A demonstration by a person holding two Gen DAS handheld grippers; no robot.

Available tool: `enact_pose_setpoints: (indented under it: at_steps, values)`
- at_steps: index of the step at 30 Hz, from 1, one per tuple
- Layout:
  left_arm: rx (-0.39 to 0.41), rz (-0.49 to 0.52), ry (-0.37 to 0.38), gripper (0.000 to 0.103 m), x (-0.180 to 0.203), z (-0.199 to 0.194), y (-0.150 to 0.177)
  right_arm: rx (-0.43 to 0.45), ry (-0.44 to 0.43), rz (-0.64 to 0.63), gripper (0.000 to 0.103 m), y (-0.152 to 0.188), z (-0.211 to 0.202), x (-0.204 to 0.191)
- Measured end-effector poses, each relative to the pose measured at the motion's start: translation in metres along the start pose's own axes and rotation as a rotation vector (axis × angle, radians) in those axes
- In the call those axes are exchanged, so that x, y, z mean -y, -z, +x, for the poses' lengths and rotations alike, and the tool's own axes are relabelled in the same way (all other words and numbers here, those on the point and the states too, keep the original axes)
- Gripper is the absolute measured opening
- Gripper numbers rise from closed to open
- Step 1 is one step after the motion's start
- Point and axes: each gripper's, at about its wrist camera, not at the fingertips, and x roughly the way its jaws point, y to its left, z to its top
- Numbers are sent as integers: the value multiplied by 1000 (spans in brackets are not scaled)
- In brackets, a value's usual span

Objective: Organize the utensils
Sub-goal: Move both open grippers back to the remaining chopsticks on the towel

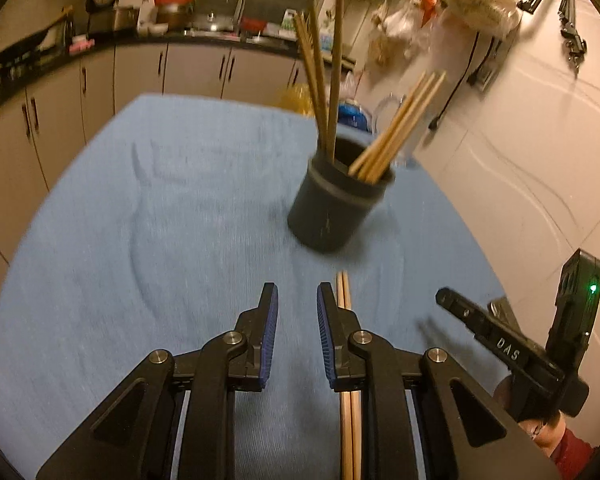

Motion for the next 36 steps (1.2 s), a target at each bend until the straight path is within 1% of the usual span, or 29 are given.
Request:
enact_pose_setpoints:
  at_steps: [7, 9, 11, 13, 17, 23, 26, 31, 36]
  values:
    - [-59, -5, 10, 19, 1, 11, 18, 4, 34, -19, 16, 13, -3, 4]
    - [-76, 5, 14, 20, 4, 15, 20, 8, 45, -29, 18, 15, -3, 4]
    - [-90, 19, 21, 20, 8, 19, 22, 2, 35, -22, 19, 16, -2, 7]
    - [-106, 35, 35, 25, 14, 23, 23, -3, 31, -11, 20, 16, -1, 9]
    - [-149, 78, 51, 25, 25, 38, 22, -28, 14, 16, 20, 16, 4, 15]
    - [-199, 139, 30, 25, 39, 63, 18, -34, -3, 26, 20, 17, 6, 15]
    - [-214, 161, 4, 25, 43, 72, 15, -39, -9, 30, 20, 17, 7, 15]
    - [-229, 178, -20, 25, 44, 83, 12, -45, -13, 30, 20, 16, 9, 15]
    - [-232, 187, -27, 25, 43, 90, 8, -50, -12, 27, 20, 16, 10, 14]
